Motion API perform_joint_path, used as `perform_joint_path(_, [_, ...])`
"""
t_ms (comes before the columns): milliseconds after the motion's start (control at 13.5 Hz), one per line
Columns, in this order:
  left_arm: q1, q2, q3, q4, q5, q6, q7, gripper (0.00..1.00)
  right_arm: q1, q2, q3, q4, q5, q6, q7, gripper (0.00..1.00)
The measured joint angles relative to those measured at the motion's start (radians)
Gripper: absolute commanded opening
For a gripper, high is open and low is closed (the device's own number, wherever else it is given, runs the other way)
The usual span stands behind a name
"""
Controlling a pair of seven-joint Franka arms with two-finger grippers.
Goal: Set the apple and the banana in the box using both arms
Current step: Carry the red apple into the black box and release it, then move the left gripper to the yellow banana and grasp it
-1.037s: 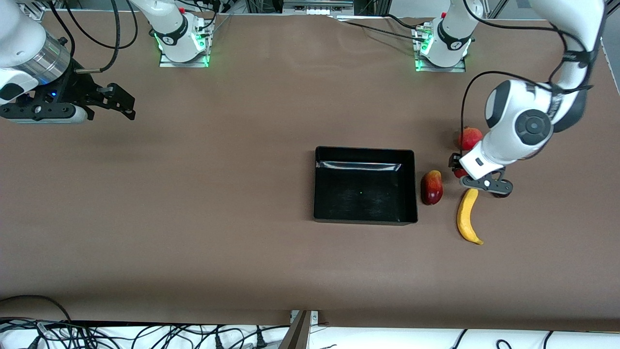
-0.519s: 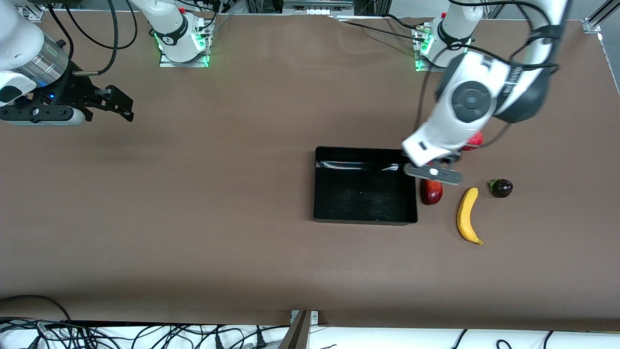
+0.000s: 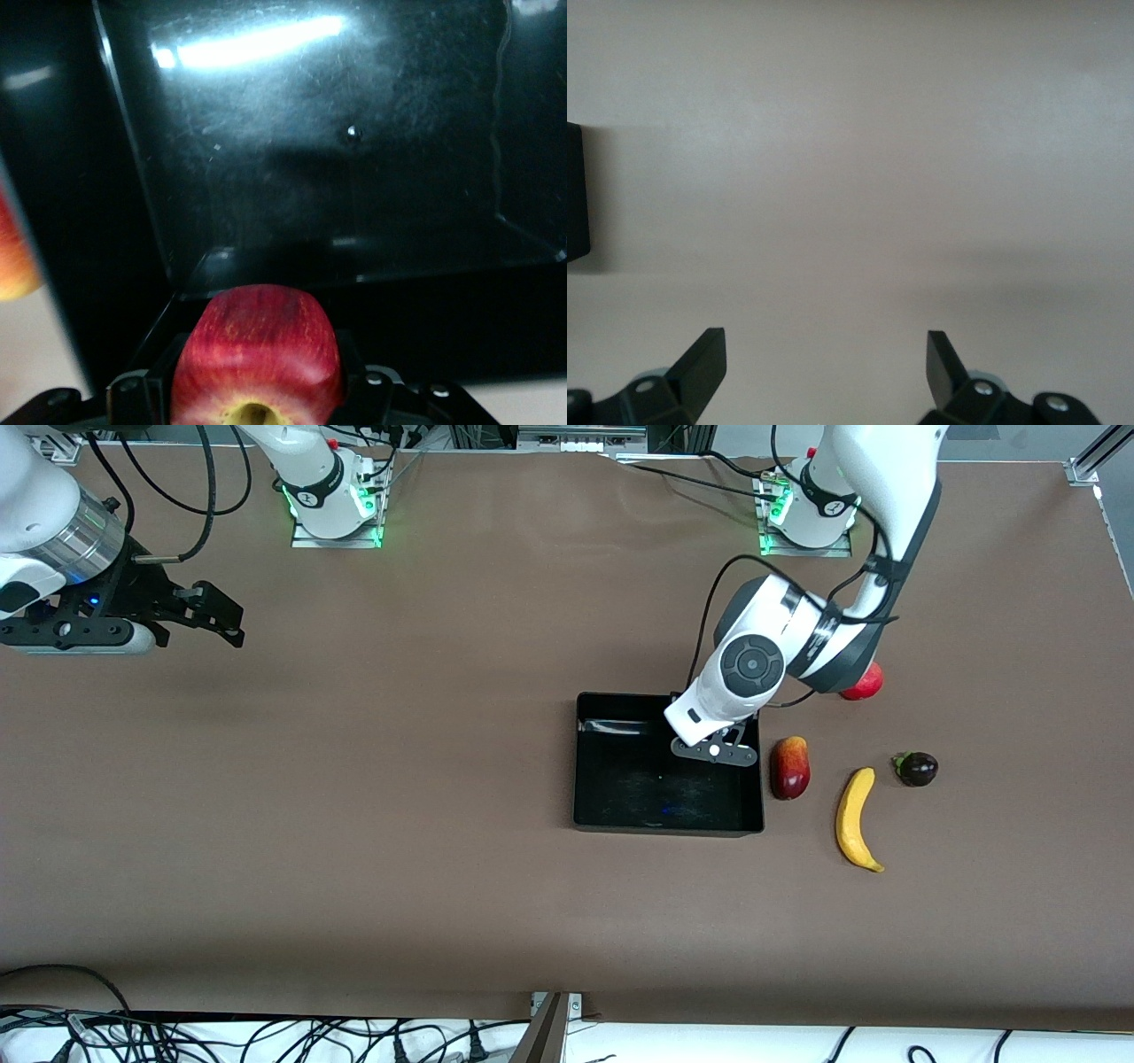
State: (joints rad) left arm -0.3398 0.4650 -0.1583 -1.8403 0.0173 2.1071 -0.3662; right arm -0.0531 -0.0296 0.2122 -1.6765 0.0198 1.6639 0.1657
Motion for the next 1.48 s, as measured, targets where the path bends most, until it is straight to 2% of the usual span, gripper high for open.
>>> perform_joint_path(148, [0.001,0.032,0.005,-0.019,0.000,0.061,0.000,0.00,0.000,0.000,0.000,0.000,0.000,0.000,0.000,1.00])
perform_joint_path(222, [0.001,0.050,0.006,-0.022,0.000,0.082,0.000,0.20,0.000,0.000,0.000,0.000,0.000,0.000,0.000,1.00])
perform_joint_path(296, [0.001,0.067,0.007,-0.023,0.000,0.098,0.000,0.84,0.000,0.000,0.000,0.000,0.000,0.000,0.000,1.00])
perform_joint_path(370, [0.001,0.080,0.007,-0.023,0.000,0.104,-0.001,1.00,0.000,0.000,0.000,0.000,0.000,0.000,0.000,1.00])
perform_joint_path(667, [0.034,0.078,0.014,0.017,0.000,0.079,0.004,1.00,0.000,0.000,0.000,0.001,0.000,0.000,0.002,1.00])
perform_joint_path(815, [0.067,0.054,0.032,0.120,0.000,-0.048,0.061,1.00,0.000,0.000,0.000,0.001,0.000,0.000,0.003,1.00])
perform_joint_path(963, [0.142,0.035,0.047,0.250,0.000,-0.190,0.162,1.00,0.000,0.001,0.000,0.001,0.000,0.000,0.003,1.00])
perform_joint_path(1111, [0.241,0.034,0.056,0.311,0.001,-0.245,0.274,1.00,0.000,0.001,0.000,0.002,0.000,0.000,0.004,1.00])
perform_joint_path(1259, [0.335,0.072,0.059,0.312,0.018,-0.223,0.372,1.00,0.000,0.001,0.000,0.002,0.000,0.001,0.005,1.00])
perform_joint_path(1481, [0.399,0.177,0.059,0.311,0.060,-0.077,0.424,1.00,0.000,0.001,0.000,0.002,0.000,0.001,0.006,1.00])
